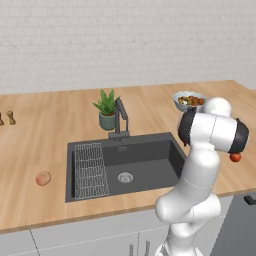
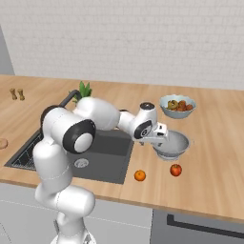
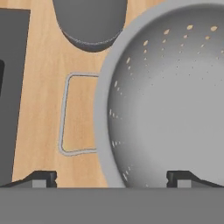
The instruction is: Put the colander in the sink, put the tangerine, peach, apple in the colander, and turn on the sink faucet and pour water over the colander.
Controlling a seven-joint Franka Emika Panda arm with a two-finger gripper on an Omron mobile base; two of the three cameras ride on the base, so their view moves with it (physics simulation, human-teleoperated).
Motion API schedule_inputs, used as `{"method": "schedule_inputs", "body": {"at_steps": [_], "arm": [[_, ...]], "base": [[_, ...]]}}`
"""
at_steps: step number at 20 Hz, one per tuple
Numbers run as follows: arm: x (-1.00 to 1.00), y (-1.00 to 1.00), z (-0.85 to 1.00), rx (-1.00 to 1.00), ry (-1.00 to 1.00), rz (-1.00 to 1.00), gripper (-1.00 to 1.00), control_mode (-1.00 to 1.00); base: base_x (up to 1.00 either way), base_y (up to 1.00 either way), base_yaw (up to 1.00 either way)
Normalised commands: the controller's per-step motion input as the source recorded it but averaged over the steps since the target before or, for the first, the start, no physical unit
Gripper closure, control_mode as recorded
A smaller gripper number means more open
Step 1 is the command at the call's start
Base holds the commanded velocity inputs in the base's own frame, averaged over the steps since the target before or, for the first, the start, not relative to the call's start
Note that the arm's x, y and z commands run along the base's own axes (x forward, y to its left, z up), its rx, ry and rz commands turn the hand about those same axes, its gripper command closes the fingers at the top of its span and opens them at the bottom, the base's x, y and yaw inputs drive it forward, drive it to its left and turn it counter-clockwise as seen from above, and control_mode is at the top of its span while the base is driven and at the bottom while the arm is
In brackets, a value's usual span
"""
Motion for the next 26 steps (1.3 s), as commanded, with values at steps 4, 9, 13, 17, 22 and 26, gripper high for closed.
{"method": "schedule_inputs", "body": {"at_steps": [4, 9, 13, 17, 22, 26], "arm": [[0.29, -0.09, -0.14, 0.0, 0.0, 0.0, -1.0, -1.0], [0.16, -0.13, -0.25, 0.0, 0.0, 0.0, -1.0, -1.0], [0.02, -0.03, -0.16, 0.0, -0.01, 0.0, 1.0, -1.0], [0.0, 0.0, 0.0, 0.0, 0.0, 0.0, 1.0, -1.0], [0.01, -0.03, 0.03, 0.01, 0.0, 0.0, 1.0, -1.0], [0.0, -0.14, 0.45, 0.04, 0.02, 0.04, 1.0, -1.0]], "base": [[0.0, 0.0, 0.0], [0.0, 0.0, 0.0], [0.0, 0.0, 0.0], [0.0, 0.0, 0.0], [0.0, 0.0, 0.0], [0.0, 0.0, 0.0]]}}
